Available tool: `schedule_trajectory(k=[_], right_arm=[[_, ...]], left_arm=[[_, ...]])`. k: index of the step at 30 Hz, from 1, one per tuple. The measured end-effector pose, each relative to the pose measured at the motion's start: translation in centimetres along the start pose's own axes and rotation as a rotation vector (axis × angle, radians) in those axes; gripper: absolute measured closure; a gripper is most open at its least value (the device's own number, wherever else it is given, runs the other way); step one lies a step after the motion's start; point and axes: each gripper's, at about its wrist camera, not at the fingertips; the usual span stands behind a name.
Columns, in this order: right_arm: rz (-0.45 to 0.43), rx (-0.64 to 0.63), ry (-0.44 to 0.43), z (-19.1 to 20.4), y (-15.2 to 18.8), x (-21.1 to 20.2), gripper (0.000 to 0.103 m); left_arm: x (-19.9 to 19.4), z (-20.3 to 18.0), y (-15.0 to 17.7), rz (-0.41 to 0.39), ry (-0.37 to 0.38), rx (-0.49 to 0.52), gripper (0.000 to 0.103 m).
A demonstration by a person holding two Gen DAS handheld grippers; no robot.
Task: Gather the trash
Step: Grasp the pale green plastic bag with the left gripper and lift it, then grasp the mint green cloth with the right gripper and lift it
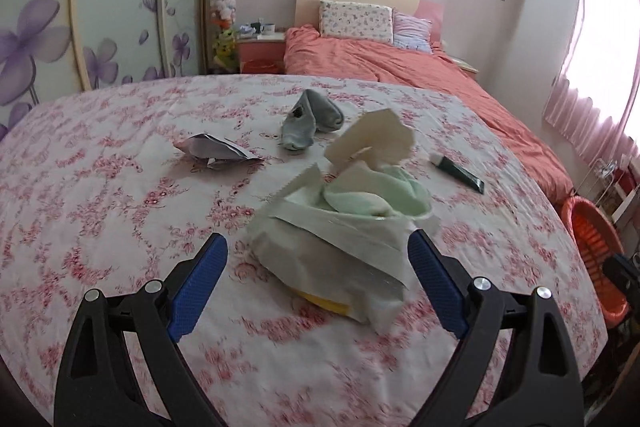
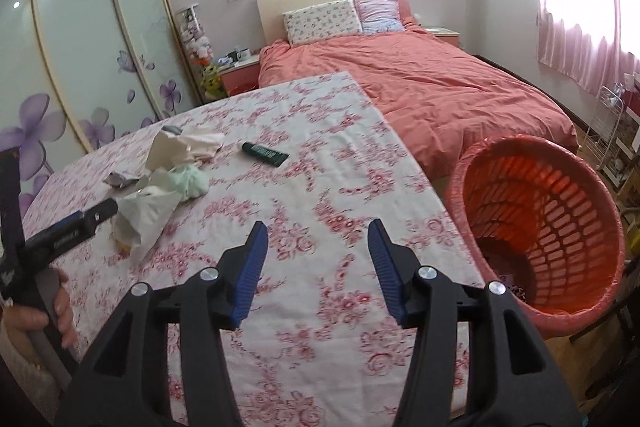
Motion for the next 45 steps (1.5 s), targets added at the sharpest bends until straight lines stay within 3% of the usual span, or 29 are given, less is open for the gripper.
schedule_trajectory(k=[10,14,18,24,32,45], right_arm=[[0.023,-0.004,0.012,0.2,0.0,0.9,0.051],[0.036,0.000,0.009,0.4,0.1,1.4,0.051],[0.042,-0.005,0.001,0.8,0.2,1.5,0.051],[0.039,-0.024,-0.013,1.8,0.3,1.2,0.051],[0.015,-0.067,-0.042,3.9,-0.3,0.3,0.051],[-0.012,-0.180,-0.141,12.4,-1.1,0.7,0.052]], left_arm=[[3.8,1.4,0.0,0.121,0.048,0.009,0.013],[4.6,1.7,0.3,0.167,0.083,-0.009,0.036],[4.6,1.4,0.3,0.175,0.098,0.013,0.071],[4.3,1.7,0.2,0.167,0.101,0.010,0.098],[1.3,2.7,0.5,0.094,0.078,0.023,0.101],[-4.6,7.5,0.4,-0.013,-0.003,-0.038,0.102]])
Point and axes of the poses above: each gripper's, at about its wrist camera, not at the fingertips, and x roughly the way its jaws point, z to its left, y to its underside, and after that the axes turned 14 degrees about y, right-handed
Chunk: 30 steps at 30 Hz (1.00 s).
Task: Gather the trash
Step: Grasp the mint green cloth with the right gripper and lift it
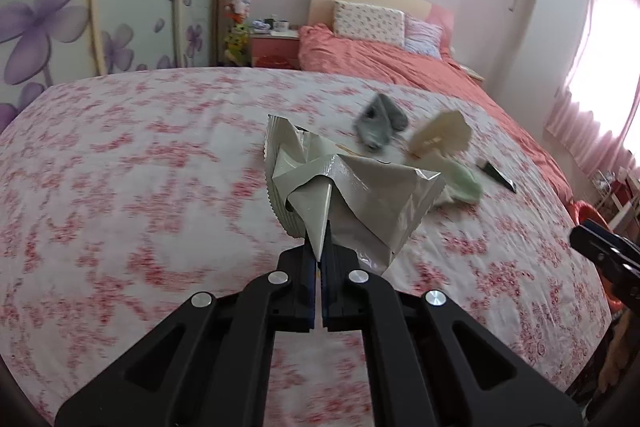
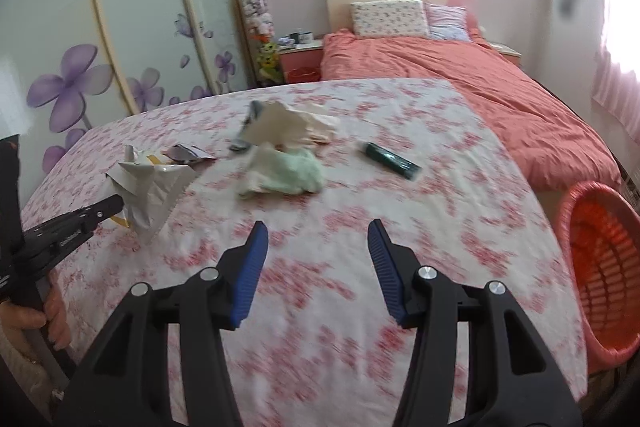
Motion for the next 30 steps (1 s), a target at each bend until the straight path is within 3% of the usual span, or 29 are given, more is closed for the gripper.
schedule_trajectory(k=[3,9,18,19,20,21,30], right_arm=[[-0.001,-0.020,-0.009,1.8,-1.0,1.5,0.052],[0.047,0.021,0.004,3.6,-3.6,6.4,0.067],[0.149,0.017,0.042,4.9,-4.7,12.3,0.067],[0.161,0.006,0.050,4.9,-4.5,12.8,0.072],[0.172,-0.006,0.051,4.9,-4.3,13.1,0.090],[0.179,-0.016,0.054,4.9,-4.1,13.2,0.096],[0.068,0.015,0.055,0.9,-3.3,7.7,0.097]], left_arm=[[-1.1,0.9,-0.4,-0.027,-0.011,-0.009,0.102],[-2.2,2.0,-1.3,-0.066,-0.019,-0.030,0.102],[-2.0,2.4,-2.2,-0.087,-0.020,-0.043,0.102],[-1.8,2.3,-2.2,-0.085,-0.020,-0.041,0.102],[-1.8,2.2,-2.2,-0.083,-0.019,-0.039,0.102],[-1.6,2.0,-2.2,-0.082,-0.016,-0.035,0.102],[-0.8,0.1,-1.8,-0.066,0.023,-0.016,0.102]])
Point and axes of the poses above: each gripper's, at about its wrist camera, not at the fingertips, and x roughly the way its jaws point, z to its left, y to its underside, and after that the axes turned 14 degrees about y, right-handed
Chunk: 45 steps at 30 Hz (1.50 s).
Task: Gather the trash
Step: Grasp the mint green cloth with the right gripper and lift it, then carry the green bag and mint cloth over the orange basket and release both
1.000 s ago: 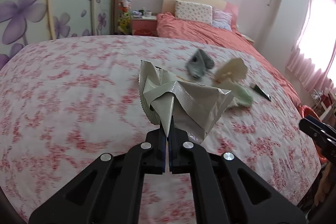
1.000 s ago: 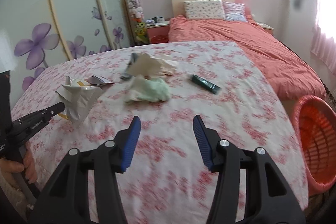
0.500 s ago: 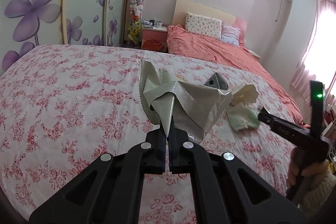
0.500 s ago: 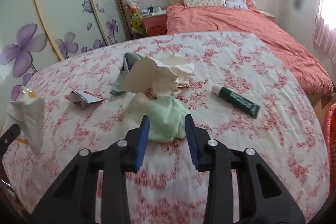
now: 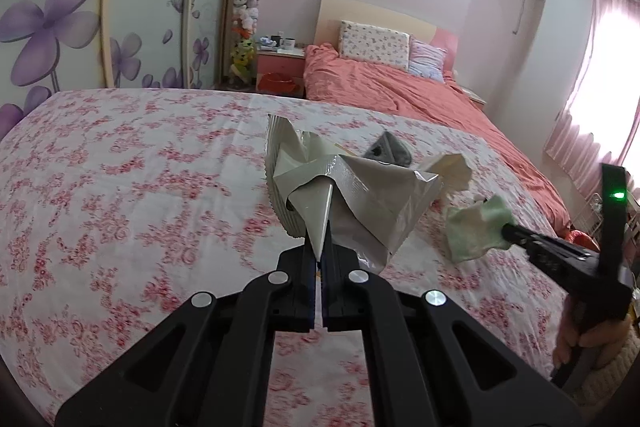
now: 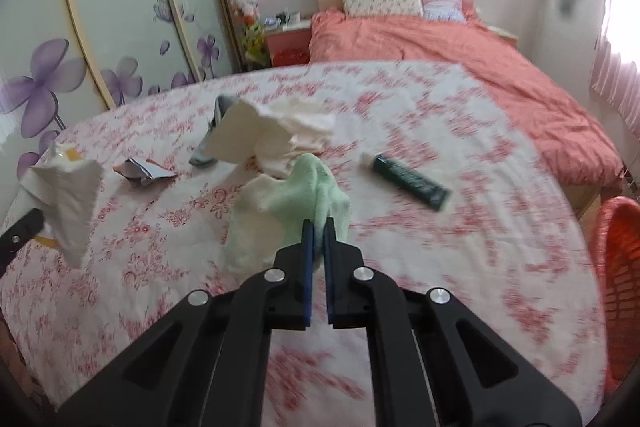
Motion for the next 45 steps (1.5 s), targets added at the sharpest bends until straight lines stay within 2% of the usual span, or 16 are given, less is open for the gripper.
schedule_trajectory(k=[9,22,33,45], right_arm=[[-0.069,0.104,0.074,-7.1,1.4,-4.7,0.097],[-0.145,0.236,0.191,-16.7,3.7,-10.1,0.097],[-0.176,0.293,0.289,-21.8,5.4,-12.0,0.097],[-0.178,0.373,0.352,-27.0,7.5,-12.9,0.097]], left_arm=[[1.2,-4.2,0.8,0.020,0.073,0.042,0.102],[3.7,-14.5,2.0,0.057,0.232,0.156,0.102],[6.6,-22.3,2.6,0.090,0.336,0.245,0.102],[9.1,-28.3,3.7,0.135,0.435,0.313,0.102]])
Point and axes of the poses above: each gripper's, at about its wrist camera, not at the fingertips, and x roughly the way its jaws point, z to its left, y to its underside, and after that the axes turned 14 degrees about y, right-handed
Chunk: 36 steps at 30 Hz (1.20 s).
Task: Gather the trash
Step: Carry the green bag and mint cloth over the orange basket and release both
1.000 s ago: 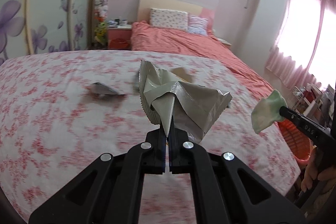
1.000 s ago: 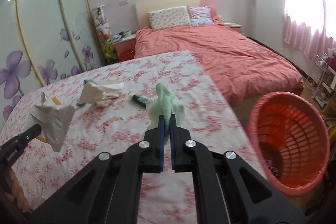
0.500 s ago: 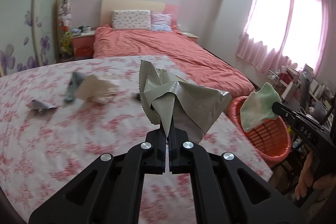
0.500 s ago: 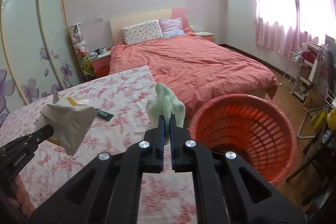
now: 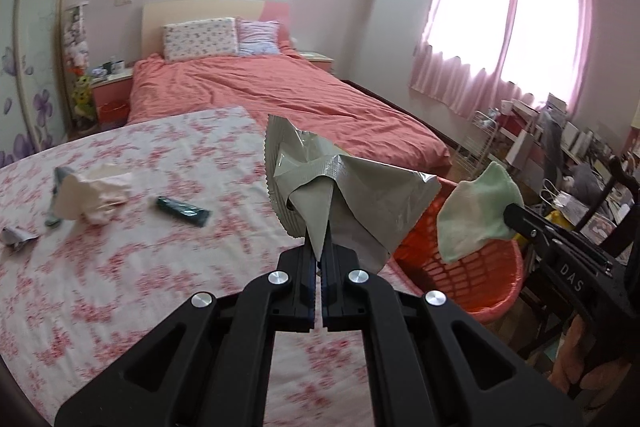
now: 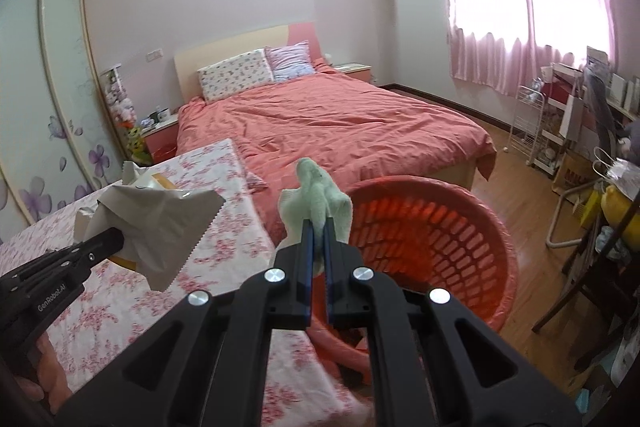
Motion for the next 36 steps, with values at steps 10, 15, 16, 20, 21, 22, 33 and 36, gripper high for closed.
schedule_trajectory(k=[10,15,16,20,21,22,33,36], right_arm=[[0.015,0.066,0.048,-4.6,0.2,1.7,0.097],[0.021,0.096,0.069,-6.6,0.3,2.6,0.097],[0.022,0.102,0.075,-7.0,0.3,2.8,0.097],[0.026,0.125,0.091,-8.5,0.5,3.4,0.097],[0.027,0.130,0.093,-8.8,0.5,3.6,0.097],[0.028,0.135,0.097,-9.1,0.6,3.8,0.097],[0.042,0.157,0.118,-10.6,1.0,5.4,0.097],[0.048,0.159,0.120,-10.9,1.1,5.8,0.097]], left_arm=[[4.4,-3.5,-0.4,0.049,0.077,0.029,0.102],[6.5,-5.0,-0.4,0.075,0.114,0.040,0.102],[6.7,-5.2,-0.4,0.078,0.119,0.042,0.102],[8.1,-6.2,-0.5,0.098,0.137,0.054,0.102],[8.4,-6.4,-0.5,0.101,0.140,0.057,0.102],[8.9,-6.7,-0.4,0.107,0.144,0.060,0.102],[11.6,-8.0,0.1,0.158,0.159,0.060,0.102],[12.2,-8.4,0.2,0.174,0.164,0.063,0.102]])
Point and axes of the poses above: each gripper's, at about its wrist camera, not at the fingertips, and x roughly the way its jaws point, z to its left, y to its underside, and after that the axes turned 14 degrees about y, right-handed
